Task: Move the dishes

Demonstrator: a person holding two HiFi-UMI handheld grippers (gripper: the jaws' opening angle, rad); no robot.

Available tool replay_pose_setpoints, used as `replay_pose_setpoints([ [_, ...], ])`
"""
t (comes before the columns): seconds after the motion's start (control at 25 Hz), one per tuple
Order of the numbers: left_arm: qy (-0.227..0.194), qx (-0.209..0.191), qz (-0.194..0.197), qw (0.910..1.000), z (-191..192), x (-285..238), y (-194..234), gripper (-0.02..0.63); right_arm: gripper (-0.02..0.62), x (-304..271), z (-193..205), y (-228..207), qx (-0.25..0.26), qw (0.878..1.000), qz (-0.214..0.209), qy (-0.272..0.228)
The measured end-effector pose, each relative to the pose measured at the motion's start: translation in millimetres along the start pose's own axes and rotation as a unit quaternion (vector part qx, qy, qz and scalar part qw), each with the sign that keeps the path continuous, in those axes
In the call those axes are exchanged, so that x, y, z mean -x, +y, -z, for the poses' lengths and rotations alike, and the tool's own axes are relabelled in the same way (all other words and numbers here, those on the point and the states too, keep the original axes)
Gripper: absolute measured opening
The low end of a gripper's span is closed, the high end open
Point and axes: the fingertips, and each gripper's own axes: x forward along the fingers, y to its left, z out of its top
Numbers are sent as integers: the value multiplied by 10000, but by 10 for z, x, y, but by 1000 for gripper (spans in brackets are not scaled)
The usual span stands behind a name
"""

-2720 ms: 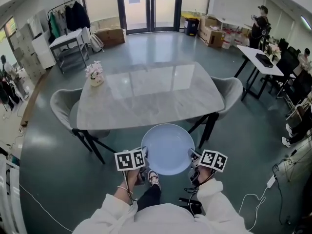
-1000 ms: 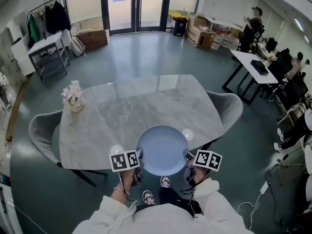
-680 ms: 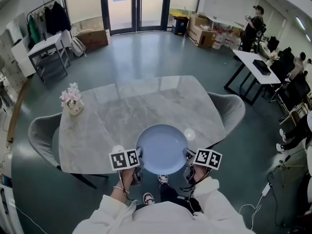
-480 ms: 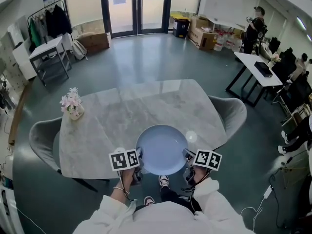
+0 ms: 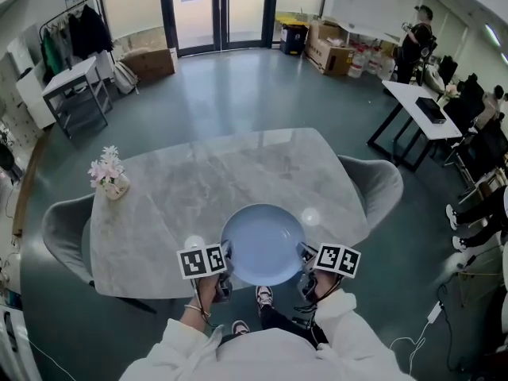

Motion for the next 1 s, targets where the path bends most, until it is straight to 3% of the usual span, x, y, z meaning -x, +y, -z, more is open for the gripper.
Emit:
replay_pose_setpoints([
  [0.56, 278, 147, -52, 9995, 64, -536, -76, 34, 71, -187, -217, -414, -153, 9993, 252, 217],
  [1.0, 413, 127, -301, 9986, -401, -1165, -40, 34, 71, -788, -789, -589, -219, 9986, 163, 456],
])
